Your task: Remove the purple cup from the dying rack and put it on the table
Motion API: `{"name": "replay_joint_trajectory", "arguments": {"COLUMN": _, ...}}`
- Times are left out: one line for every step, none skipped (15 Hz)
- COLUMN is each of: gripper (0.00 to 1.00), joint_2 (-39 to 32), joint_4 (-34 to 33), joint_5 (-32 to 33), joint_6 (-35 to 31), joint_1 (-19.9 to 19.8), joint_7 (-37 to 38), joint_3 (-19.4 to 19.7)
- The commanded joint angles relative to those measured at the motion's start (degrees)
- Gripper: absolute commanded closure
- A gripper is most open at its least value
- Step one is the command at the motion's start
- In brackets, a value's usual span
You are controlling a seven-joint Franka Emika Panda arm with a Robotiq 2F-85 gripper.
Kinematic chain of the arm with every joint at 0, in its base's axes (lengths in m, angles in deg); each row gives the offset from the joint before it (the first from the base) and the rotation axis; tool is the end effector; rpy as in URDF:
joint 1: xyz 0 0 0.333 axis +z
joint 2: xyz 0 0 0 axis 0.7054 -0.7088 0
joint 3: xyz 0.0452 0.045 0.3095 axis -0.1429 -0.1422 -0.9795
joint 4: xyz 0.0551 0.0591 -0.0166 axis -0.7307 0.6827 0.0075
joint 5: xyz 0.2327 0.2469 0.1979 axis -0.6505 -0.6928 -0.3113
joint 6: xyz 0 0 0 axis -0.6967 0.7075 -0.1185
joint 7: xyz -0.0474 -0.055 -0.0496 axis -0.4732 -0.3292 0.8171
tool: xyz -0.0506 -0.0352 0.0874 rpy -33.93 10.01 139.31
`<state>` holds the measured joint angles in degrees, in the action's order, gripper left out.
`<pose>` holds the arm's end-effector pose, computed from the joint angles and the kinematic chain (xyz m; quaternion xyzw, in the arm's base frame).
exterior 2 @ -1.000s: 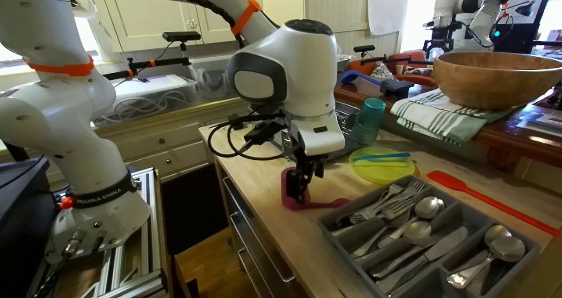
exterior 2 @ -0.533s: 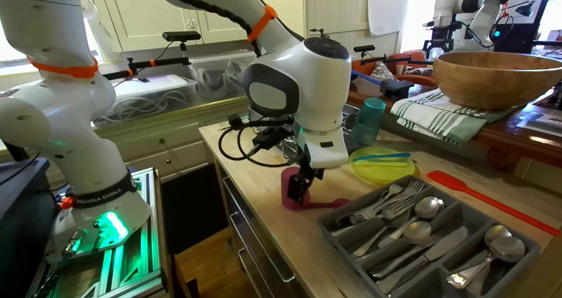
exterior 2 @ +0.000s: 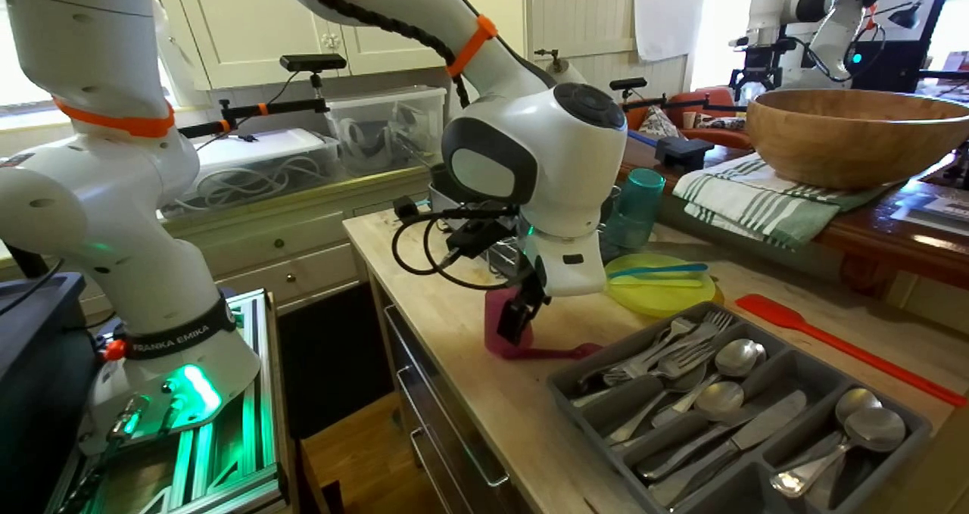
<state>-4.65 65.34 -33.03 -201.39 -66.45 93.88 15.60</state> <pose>0.4424 -0.2957 0.2420 -0.8426 0.5120 0.0816 0.1459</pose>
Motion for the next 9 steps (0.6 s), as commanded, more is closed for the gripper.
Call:
{"name": "replay_joint_trajectory", "arguments": {"gripper": 0.32, "joint_2": -2.07, "joint_4": -2.68, "joint_5": -0.89, "joint_6": 3.55, "joint_1": 0.1, "joint_7": -1.95, "joint_3": 0.25}}
{"name": "replay_joint_trajectory", "arguments": {"gripper": 0.42, "joint_2": -2.22, "joint_4": -2.99, "joint_5": -0.83, "joint_6": 4.09, "joint_1": 0.09, "joint_7": -2.09, "joint_3": 0.27}}
{"name": "replay_joint_trajectory", "arguments": {"gripper": 0.49, "joint_2": -2.43, "joint_4": -3.26, "joint_5": -0.77, "joint_6": 4.52, "joint_1": 0.11, "joint_7": -2.19, "joint_3": 0.28}}
{"name": "replay_joint_trajectory", "arguments": {"gripper": 0.58, "joint_2": -2.6, "joint_4": -3.43, "joint_5": -0.42, "joint_6": 4.71, "joint_1": 0.24, "joint_7": -1.97, "joint_3": 0.36}}
{"name": "replay_joint_trajectory", "arguments": {"gripper": 0.15, "joint_2": -2.78, "joint_4": -3.63, "joint_5": -0.31, "joint_6": 4.85, "joint_1": 0.27, "joint_7": -1.91, "joint_3": 0.38}}
{"name": "replay_joint_trajectory", "arguments": {"gripper": 0.19, "joint_2": -2.94, "joint_4": -3.78, "joint_5": -0.27, "joint_6": 4.99, "joint_1": 0.27, "joint_7": -1.91, "joint_3": 0.38}}
{"name": "replay_joint_trajectory", "arguments": {"gripper": 0.18, "joint_2": -3.06, "joint_4": -3.91, "joint_5": -0.15, "joint_6": 5.21, "joint_1": 0.31, "joint_7": -1.82, "joint_3": 0.39}}
{"name": "replay_joint_trajectory", "arguments": {"gripper": 0.12, "joint_2": -3.18, "joint_4": -4.04, "joint_5": -0.08, "joint_6": 5.42, "joint_1": 0.34, "joint_7": -1.77, "joint_3": 0.4}}
{"name": "replay_joint_trajectory", "arguments": {"gripper": 0.05, "joint_2": -3.26, "joint_4": -4.14, "joint_5": -0.05, "joint_6": 5.59, "joint_1": 0.37, "joint_7": -1.74, "joint_3": 0.39}}
